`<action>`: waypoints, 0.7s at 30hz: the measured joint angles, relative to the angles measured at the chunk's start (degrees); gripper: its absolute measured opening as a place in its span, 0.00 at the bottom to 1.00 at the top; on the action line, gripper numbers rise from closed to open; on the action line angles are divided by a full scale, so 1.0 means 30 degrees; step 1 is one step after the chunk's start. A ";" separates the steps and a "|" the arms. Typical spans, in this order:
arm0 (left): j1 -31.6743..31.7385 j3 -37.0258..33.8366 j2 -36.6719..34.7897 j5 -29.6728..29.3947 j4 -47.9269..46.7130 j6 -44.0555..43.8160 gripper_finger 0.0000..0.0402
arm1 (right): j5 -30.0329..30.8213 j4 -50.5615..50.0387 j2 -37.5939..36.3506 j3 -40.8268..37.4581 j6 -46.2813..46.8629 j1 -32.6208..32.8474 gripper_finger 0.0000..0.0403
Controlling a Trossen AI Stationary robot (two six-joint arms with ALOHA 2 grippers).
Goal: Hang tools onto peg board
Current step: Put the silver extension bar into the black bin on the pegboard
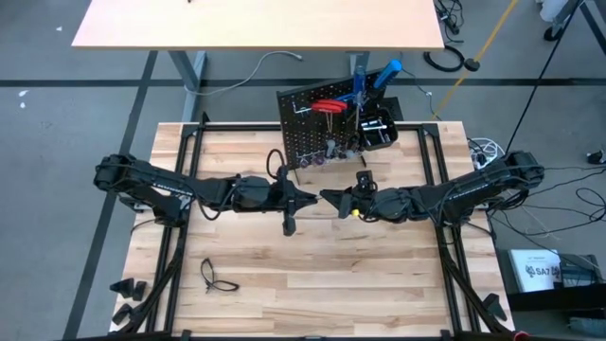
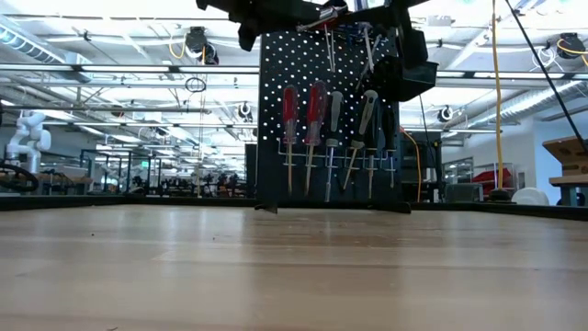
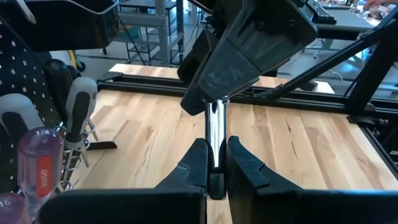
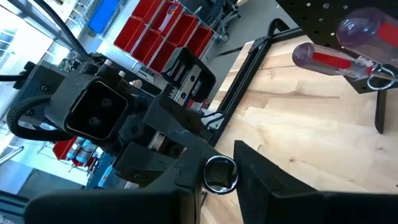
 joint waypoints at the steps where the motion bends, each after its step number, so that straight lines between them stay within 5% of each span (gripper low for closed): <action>1: 0.0000 0.0000 0.0008 0.0014 0.0036 0.0004 0.06 | 0.0134 0.0013 0.0032 0.0000 0.0003 0.0007 0.13; 14: 0.0000 0.0002 -0.0761 -0.0067 -0.2273 -0.0934 0.52 | 0.0778 -0.0341 -0.1198 0.0000 -0.1342 0.0080 0.13; 21: 0.0002 0.0015 -0.2830 -0.0587 -0.4580 -0.0846 0.58 | 0.1513 -0.2613 -0.4432 0.0000 -0.3125 0.0083 0.13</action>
